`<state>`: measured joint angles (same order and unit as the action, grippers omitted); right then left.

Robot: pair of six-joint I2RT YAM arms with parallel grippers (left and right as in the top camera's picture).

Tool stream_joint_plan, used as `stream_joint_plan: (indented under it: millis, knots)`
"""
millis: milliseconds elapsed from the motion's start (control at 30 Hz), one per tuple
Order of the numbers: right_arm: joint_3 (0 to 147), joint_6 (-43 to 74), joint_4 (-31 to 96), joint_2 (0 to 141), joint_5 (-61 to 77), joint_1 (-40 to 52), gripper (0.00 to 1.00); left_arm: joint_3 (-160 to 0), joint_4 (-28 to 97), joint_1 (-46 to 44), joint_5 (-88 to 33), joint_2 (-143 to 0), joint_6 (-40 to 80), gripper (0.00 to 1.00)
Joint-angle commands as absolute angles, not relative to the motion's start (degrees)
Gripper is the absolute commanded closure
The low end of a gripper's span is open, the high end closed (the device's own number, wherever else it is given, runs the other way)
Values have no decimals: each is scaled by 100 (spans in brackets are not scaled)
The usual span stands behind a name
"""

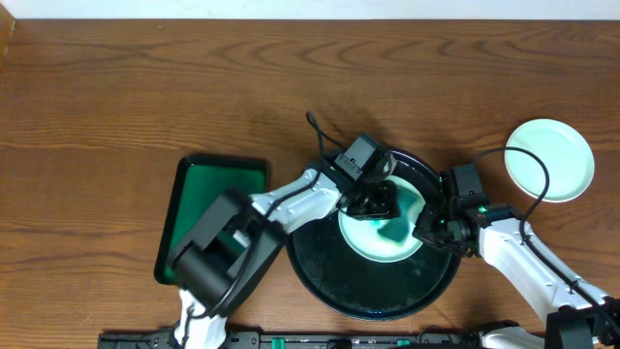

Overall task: Clean dirty plates on tray and stack at the side
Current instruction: 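Scrub the gripped plate with the sponge in the left gripper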

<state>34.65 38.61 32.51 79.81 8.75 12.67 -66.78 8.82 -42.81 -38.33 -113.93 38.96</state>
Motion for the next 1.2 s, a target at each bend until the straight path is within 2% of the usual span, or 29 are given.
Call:
stream_joint_plan:
  millis: [0, 133, 233, 633, 1000, 1067, 1167]
  knots:
    - [3448, 3983, 3301, 8003, 766, 1199, 99, -6670, 244, -4274, -4519, -11952, 4703, 93]
    - [3448, 3983, 3382, 8003, 801, 1199, 99, -6670, 145, -4237, -4442, -12263, 4834, 93]
    - [3448, 3981, 3439, 8003, 799, 1199, 99, -6670, 578, -4112, -3964, -12342, 4816, 93]
    - [3448, 3981, 3452, 8003, 799, 1199, 99, -6777, 3035, -3328, -860, -12309, 3645, 93]
    - [3448, 4005, 3500, 8003, 797, 1199, 99, -7649, 4609, -3435, 1310, -12269, 3817, 93]
    - [3448, 4005, 3500, 8003, 797, 1199, 99, -7723, 4703, -3454, 1236, -12269, 3732, 93]
    - [3448, 4005, 3500, 8003, 794, 1199, 99, -7765, 4595, -3496, 110, -12269, 3240, 93]
